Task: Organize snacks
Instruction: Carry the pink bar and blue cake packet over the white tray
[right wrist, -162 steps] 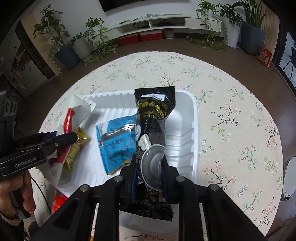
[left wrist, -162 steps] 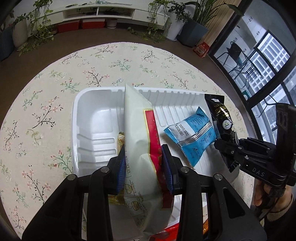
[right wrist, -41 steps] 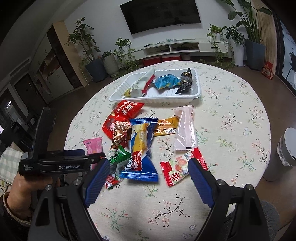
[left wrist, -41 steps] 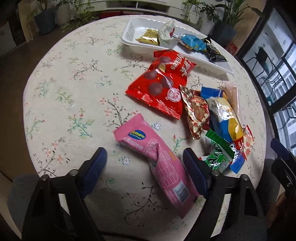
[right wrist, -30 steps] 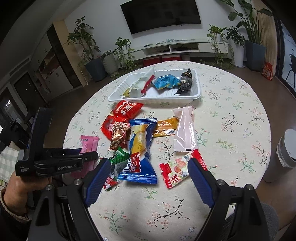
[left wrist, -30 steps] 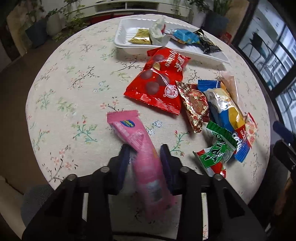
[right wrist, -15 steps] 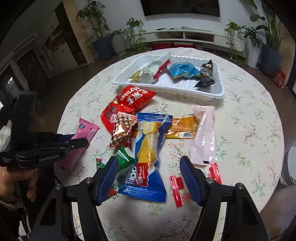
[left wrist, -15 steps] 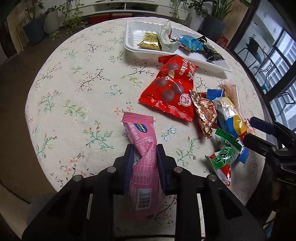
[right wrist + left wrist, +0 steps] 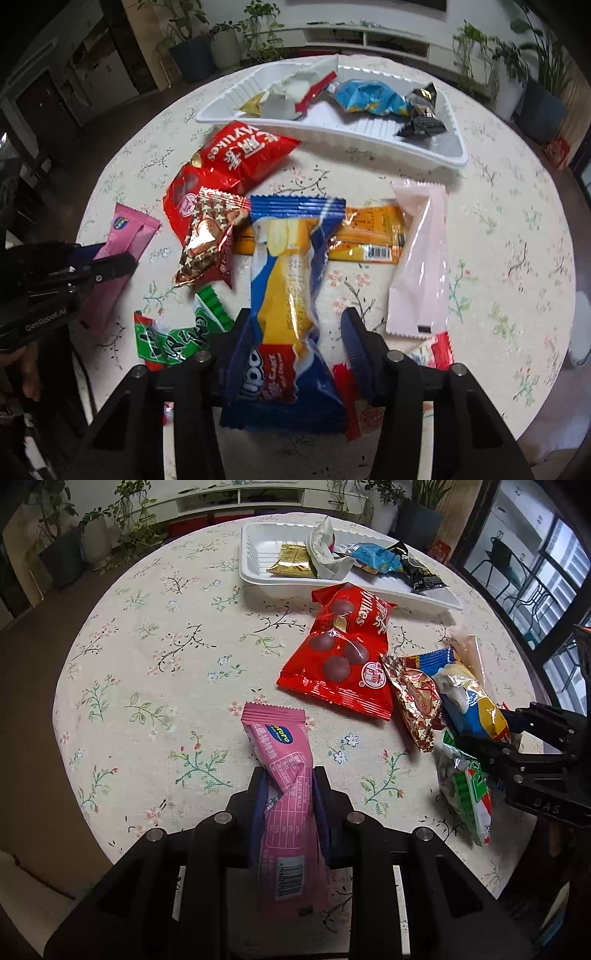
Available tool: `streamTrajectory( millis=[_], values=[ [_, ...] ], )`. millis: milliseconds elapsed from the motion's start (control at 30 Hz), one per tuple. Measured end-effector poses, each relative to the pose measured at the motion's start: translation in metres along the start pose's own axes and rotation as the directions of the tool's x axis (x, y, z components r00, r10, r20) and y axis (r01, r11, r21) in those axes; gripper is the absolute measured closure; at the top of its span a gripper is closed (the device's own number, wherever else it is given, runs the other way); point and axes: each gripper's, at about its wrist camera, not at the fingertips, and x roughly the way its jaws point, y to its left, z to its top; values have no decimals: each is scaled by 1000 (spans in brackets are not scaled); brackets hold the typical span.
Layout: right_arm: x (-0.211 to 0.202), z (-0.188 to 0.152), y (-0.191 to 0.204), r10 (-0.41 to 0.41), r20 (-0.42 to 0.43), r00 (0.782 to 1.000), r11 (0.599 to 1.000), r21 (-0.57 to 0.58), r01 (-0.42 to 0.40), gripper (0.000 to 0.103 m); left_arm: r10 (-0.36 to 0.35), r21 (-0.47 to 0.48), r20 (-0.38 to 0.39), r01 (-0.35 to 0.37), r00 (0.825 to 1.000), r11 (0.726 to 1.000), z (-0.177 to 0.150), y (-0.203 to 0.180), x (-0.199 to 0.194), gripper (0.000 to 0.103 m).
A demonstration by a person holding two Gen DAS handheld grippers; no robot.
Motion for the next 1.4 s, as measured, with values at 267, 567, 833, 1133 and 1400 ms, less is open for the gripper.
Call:
streamTrajectory(
  millis=[267, 567, 833, 1133, 1400],
  values=[
    [-2, 0, 4, -4, 11, 1000, 999, -32, 4, 72, -23, -9, 5, 23, 1000, 1000, -1, 3, -1, 81],
    [-23, -1, -6, 49, 75, 996, 998, 44, -52, 73, -85, -49, 15, 85, 996, 995, -1, 12, -7, 81],
    [-41, -5, -32, 133, 130, 983, 975, 163, -153, 73, -189, -100, 66, 195, 980, 976, 7, 22, -28, 81],
    [-71, 11, -87, 100, 219, 971, 949, 272, -159, 73, -211, -85, 172, 228, 962, 970, 57, 41, -67, 81],
    [-110, 64, -125, 42, 323, 946, 945, 295, -143, 73, -206, -44, 267, 225, 942, 973, 136, 49, -91, 81]
  ],
)
